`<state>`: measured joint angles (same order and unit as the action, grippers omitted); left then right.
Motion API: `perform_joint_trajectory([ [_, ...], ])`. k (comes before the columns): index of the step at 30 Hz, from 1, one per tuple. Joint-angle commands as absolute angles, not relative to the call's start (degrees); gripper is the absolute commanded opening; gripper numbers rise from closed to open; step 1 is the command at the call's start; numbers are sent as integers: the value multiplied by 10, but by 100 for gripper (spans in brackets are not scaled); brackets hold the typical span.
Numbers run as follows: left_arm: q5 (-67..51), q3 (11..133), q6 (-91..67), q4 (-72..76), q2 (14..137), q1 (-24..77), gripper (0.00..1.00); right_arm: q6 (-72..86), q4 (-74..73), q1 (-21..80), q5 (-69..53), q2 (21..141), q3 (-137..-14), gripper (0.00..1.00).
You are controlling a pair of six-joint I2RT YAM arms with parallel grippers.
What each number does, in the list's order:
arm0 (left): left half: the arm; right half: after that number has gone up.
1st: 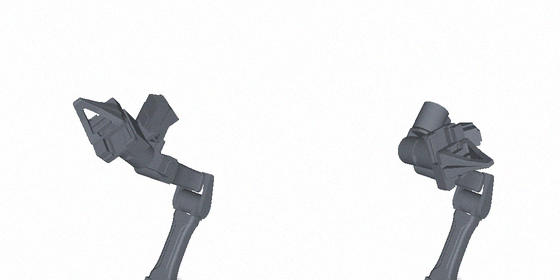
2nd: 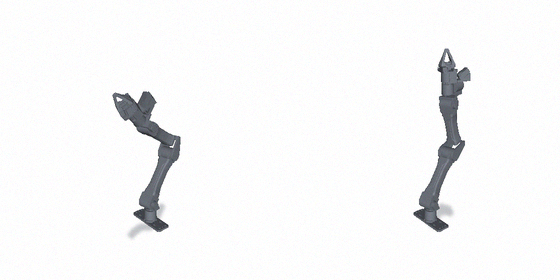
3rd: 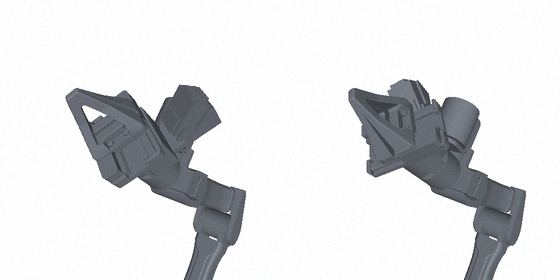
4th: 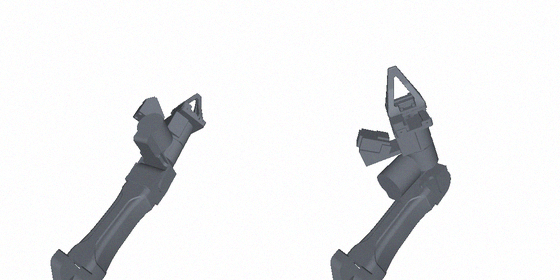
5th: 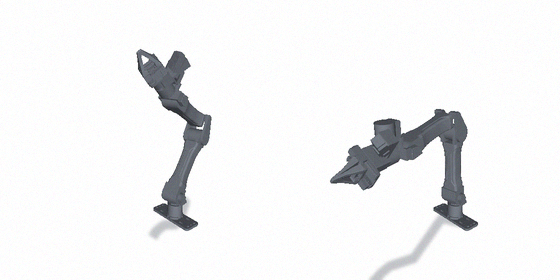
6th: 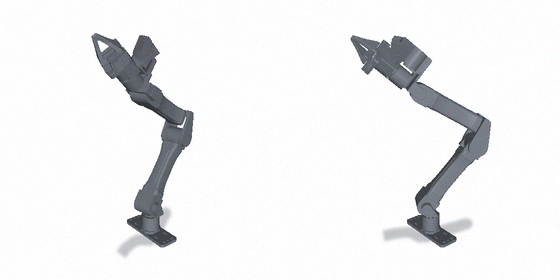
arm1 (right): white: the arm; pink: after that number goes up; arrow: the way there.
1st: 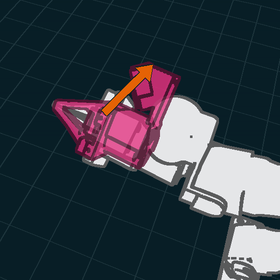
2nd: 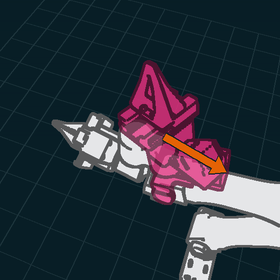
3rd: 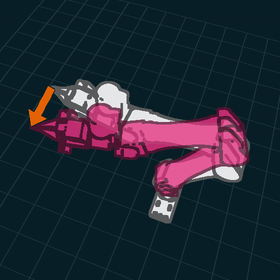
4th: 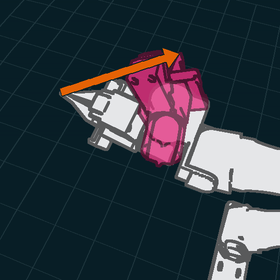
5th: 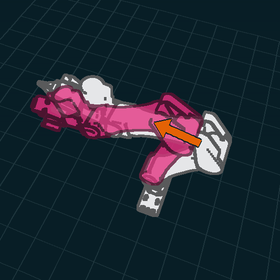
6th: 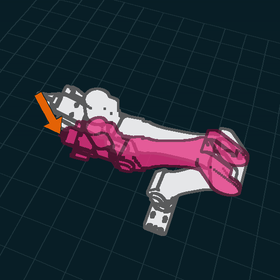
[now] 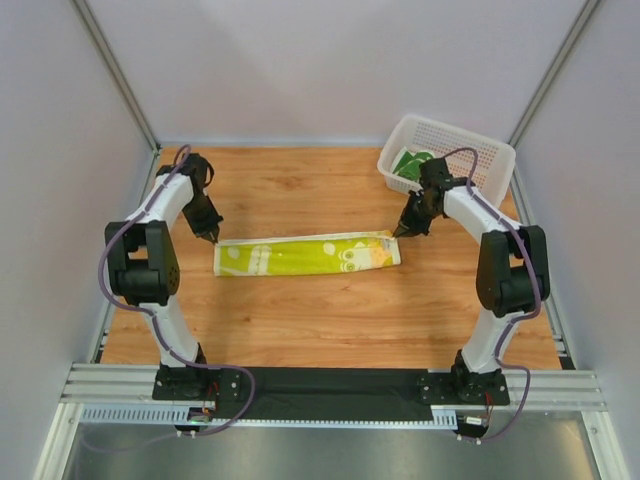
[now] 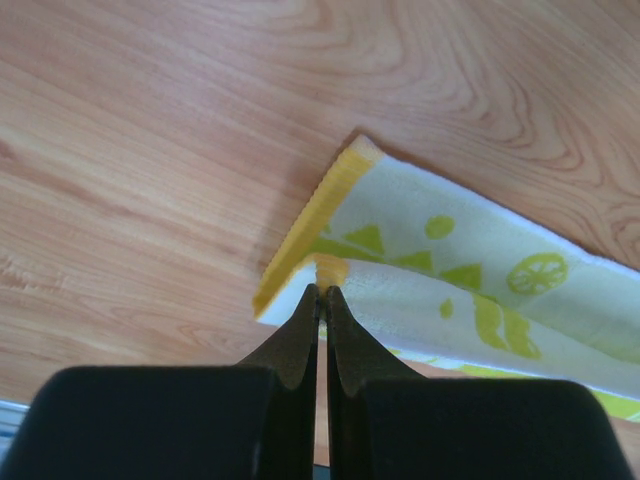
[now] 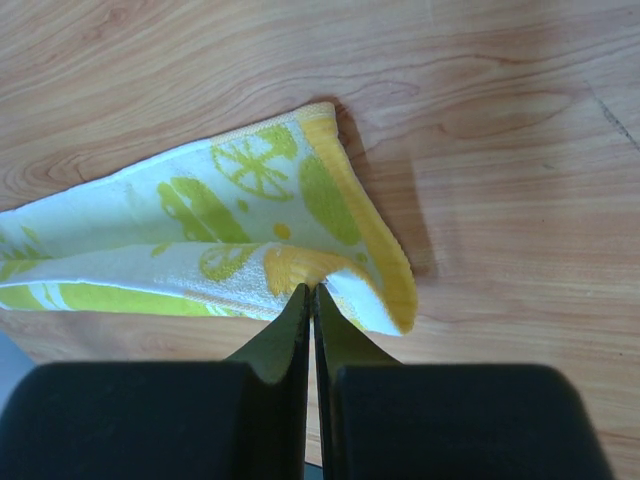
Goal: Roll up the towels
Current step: Fold the towel
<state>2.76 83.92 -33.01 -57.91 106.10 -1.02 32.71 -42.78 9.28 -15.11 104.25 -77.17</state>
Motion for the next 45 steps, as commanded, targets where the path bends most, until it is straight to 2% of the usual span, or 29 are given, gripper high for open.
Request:
perform_joint_trajectory([
  [1,34,880,-321,-590,1088,-16,0,332,-428,90,-149,1063,-815,0],
  [2,33,887,-320,-591,1095,-15,0,334,-431,90,-149,1075,-821,0],
  [4,35,911,-320,-596,1116,-15,7,337,-432,88,-146,1085,-838,0],
  [6,39,937,-318,-603,1137,-16,18,339,-434,84,-143,1100,-854,12],
  [7,39,946,-318,-606,1143,-17,29,338,-441,83,-138,1106,-864,19],
  [8,38,959,-316,-608,1147,-18,35,335,-451,80,-134,1117,-886,33],
  [9,41,966,-316,-614,1152,-20,42,330,-461,76,-132,1118,-892,41],
  [10,46,972,-315,-620,1153,-20,53,327,-466,73,-127,1117,-896,46],
  [11,48,981,-313,-622,1151,-24,56,324,-469,70,-120,1114,-900,53],
  [13,54,985,-312,-634,1139,-29,64,321,-477,61,-99,1091,-890,56],
  [19,76,938,-302,-642,1037,-42,67,319,-457,48,-56,964,-782,60],
  [26,71,800,-244,-627,869,-42,67,327,-343,48,-168,870,-587,59],
  [29,72,744,-222,-613,829,-42,66,337,-296,49,-221,862,-535,59],
  [35,89,668,-200,-570,764,-42,65,349,-236,51,-241,889,-512,59],
  [45,96,664,-202,-567,759,-41,63,369,-173,63,-253,952,-513,57],
])
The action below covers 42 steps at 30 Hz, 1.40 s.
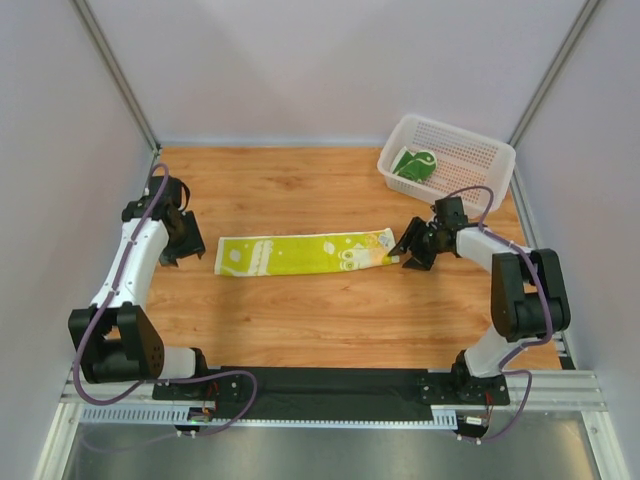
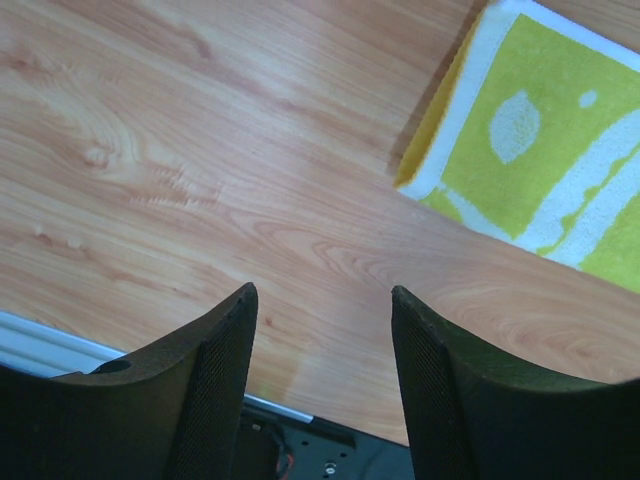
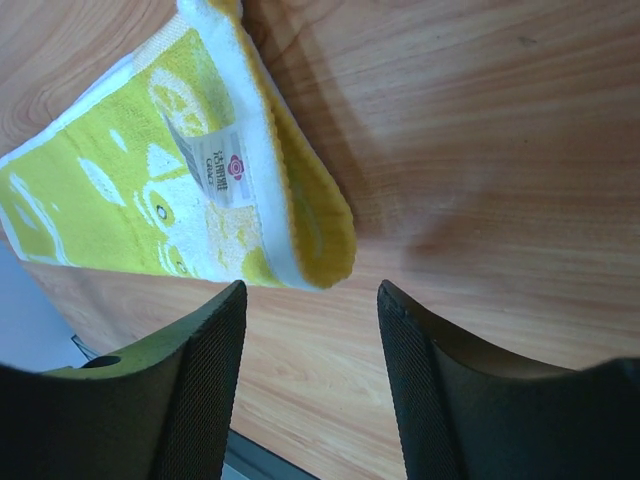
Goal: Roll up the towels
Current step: Fold the towel
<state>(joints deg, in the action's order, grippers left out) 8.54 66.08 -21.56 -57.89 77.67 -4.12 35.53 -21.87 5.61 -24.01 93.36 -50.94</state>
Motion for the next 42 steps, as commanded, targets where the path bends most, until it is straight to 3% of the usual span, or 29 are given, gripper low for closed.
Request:
perform_joint_trajectory([
  [1,97,664,-202,-567,758,-42,63,370,-171,64,-254,959,-516,56],
  [10,101,662,-202,-566,758,-41,61,359,-175,66,-226,978,-508,40],
  [14,100,662,-202,-567,759,-41,61,354,-178,64,-221,991,-516,22],
  [21,98,661,-201,-566,761,-42,59,333,-241,53,-167,977,-540,1],
  [31,84,659,-200,-565,757,-42,59,299,-371,35,-4,841,-562,0],
  [42,83,657,-200,-564,753,-41,59,307,-440,207,71,846,-712,0],
])
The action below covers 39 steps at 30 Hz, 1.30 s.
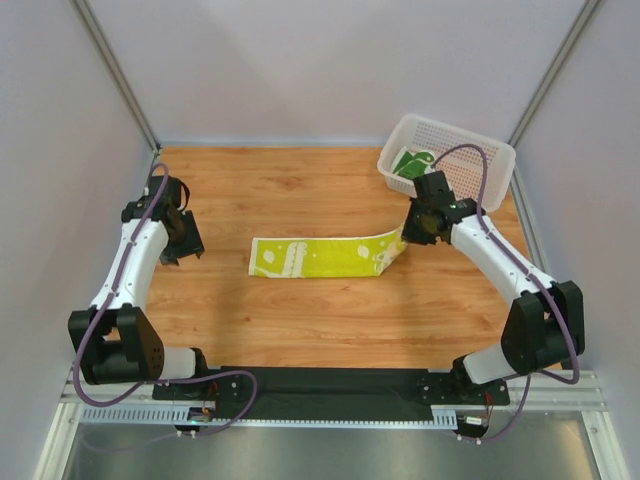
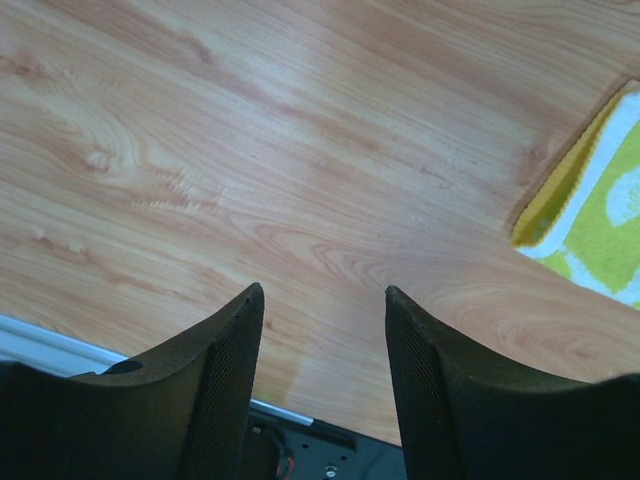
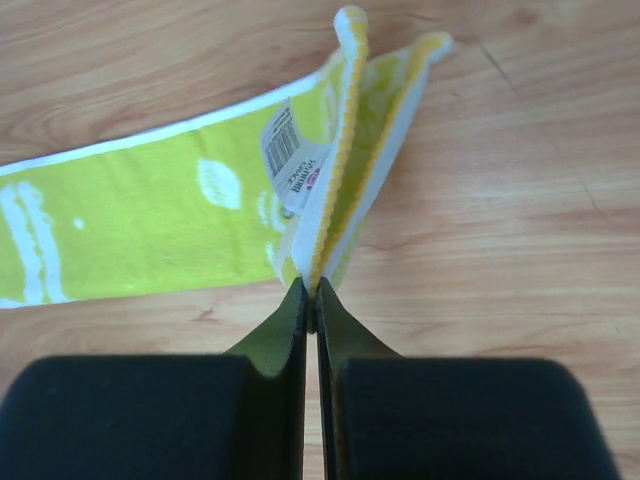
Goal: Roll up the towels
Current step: Fold the towel
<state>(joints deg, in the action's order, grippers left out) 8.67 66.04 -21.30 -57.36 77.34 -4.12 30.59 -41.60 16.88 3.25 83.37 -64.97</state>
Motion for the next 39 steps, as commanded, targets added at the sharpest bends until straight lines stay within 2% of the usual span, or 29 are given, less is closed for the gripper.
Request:
perform_joint_trajectory([
  [1,85,657,-200,-565,753,-42,59,308,-446,220,76,852,-726,0],
  [8,91,657,-201,-567,753,-41,59,319,-482,323,96,925,-847,0],
  [20,100,657,-203,-569,752,-42,59,318,-526,437,102,1045,-1031,0],
  [39,105,657,-201,-570,756,-41,59,321,-548,511,72,1222,-1202,0],
])
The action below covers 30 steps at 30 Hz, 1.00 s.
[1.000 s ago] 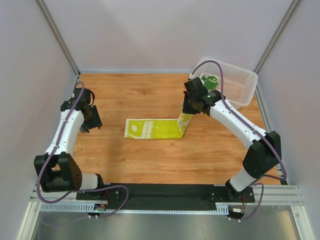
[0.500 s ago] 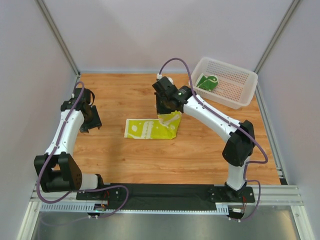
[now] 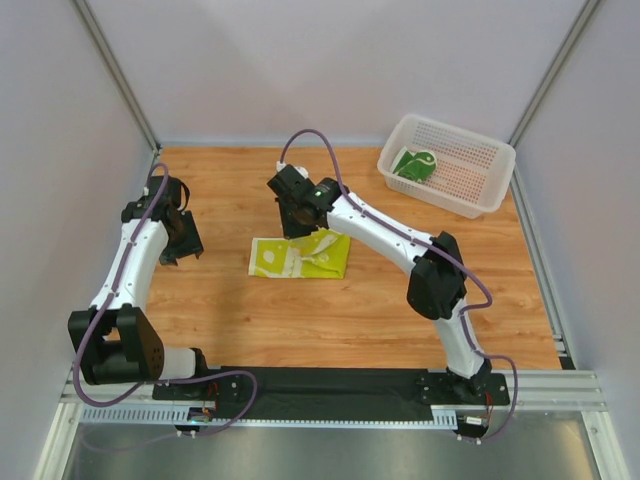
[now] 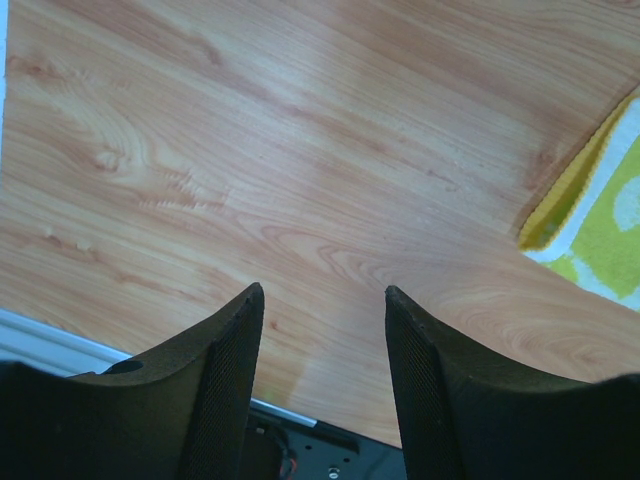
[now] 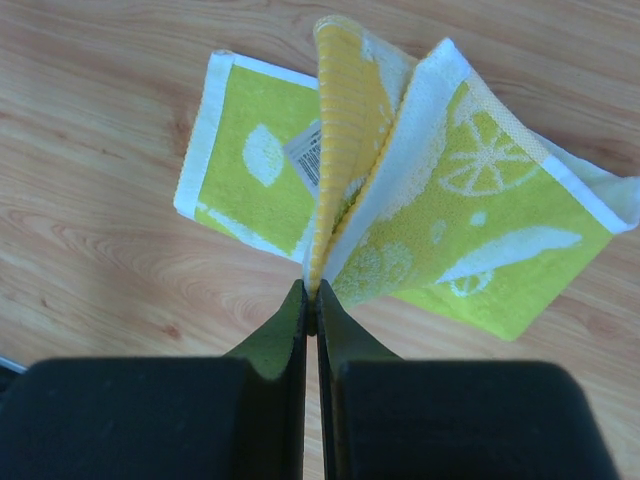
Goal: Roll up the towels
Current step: Fold the towel
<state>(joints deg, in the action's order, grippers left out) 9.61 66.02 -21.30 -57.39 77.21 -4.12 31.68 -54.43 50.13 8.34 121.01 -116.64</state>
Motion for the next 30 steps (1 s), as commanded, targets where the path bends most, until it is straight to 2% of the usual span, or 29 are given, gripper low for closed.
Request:
perform_joint_trajectory([
  [1,105,657,-202,-571,756,-42,59,320,-547,514,69,1226,-1208,0],
  [13,108,657,-202,-572,758,-42,59,289,-550,537,17,1278,-1267,1],
  [19,109,656,-203,-573,759,-42,59,289,-541,542,-11,1314,-1295,6],
  [20,109,656,-203,-572,760,-42,59,290,-540,543,-17,1328,-1297,8],
  [22,108,655,-202,-573,760,-42,59,292,-536,542,-19,1343,-1304,27],
  [23,108,655,-202,-573,760,-42,59,293,-534,542,-20,1355,-1306,41],
  [26,110,654,-202,-572,761,-42,59,294,-531,542,-15,1373,-1317,60],
  [27,111,654,-203,-573,762,-41,59,295,-531,541,-14,1378,-1320,64],
  [30,112,655,-204,-572,762,-42,59,298,-527,538,-11,1361,-1318,65],
])
